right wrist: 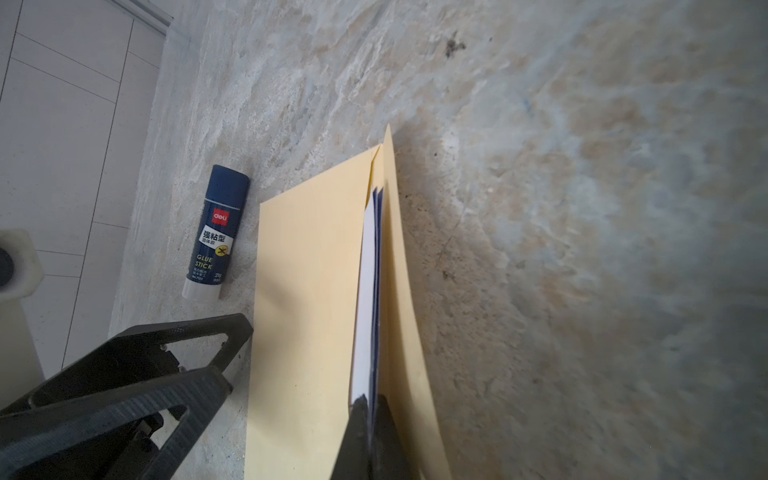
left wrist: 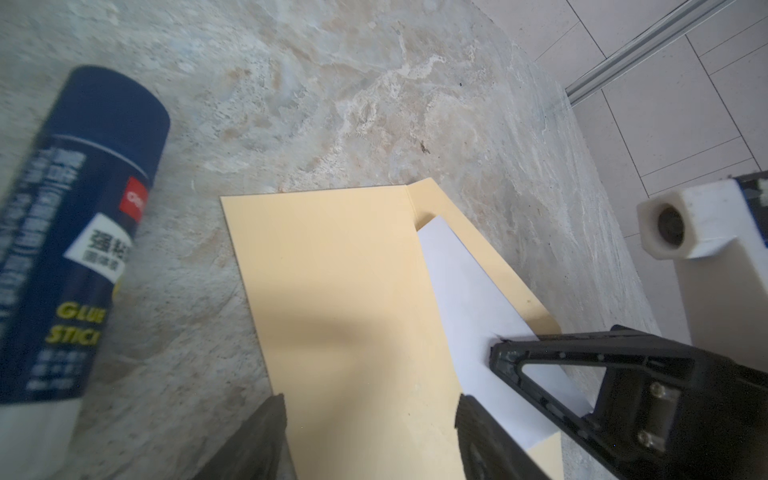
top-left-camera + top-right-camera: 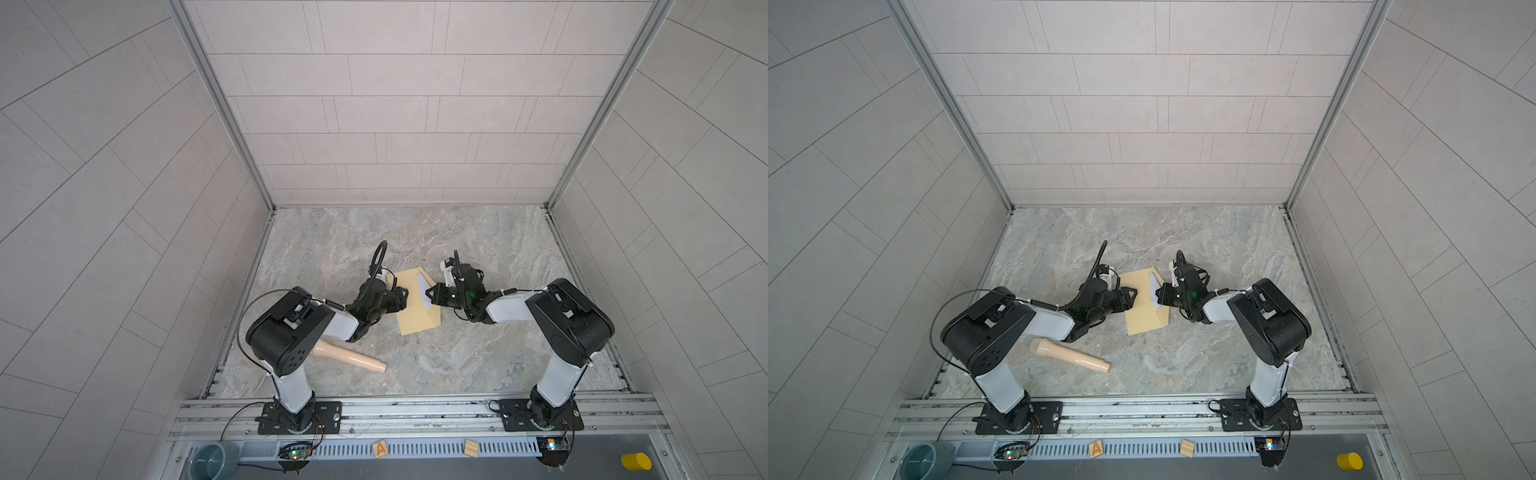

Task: Place the letter into the envelope and seal it
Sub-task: 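Slide the letter into the envelope opening with the right gripper, then push the letter deeper into the envelope with the right gripper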

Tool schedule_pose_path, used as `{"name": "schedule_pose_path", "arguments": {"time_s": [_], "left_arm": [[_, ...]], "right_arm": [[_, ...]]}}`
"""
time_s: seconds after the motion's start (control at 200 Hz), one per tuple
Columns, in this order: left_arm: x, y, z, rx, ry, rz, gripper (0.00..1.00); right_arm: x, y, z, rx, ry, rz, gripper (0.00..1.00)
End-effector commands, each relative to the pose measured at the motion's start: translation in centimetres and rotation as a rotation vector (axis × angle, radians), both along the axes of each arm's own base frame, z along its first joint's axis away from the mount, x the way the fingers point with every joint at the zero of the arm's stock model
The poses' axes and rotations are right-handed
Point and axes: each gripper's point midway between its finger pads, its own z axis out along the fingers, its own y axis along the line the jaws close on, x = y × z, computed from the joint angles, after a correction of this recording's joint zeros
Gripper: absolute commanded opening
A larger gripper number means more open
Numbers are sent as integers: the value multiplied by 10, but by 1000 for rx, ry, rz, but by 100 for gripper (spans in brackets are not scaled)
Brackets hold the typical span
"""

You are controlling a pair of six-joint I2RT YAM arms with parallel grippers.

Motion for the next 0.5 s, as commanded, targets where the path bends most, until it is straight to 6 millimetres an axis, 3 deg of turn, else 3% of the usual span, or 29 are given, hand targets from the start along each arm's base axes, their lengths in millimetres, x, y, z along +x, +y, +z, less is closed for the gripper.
{"name": "schedule_pose_path", "arguments": {"time_s": [0.0, 0.235, 0.495], "left_arm": [[-8, 5, -18, 28, 64, 1, 71], [-8, 5, -12, 28, 54, -1, 71], [-5, 5, 18, 48, 2, -23, 72]], "right_arm": [[-1, -3, -5, -7, 10, -56, 0], [-5, 0, -3, -22, 12, -67, 0], [-9, -8, 13, -164, -4, -14, 33]]}}
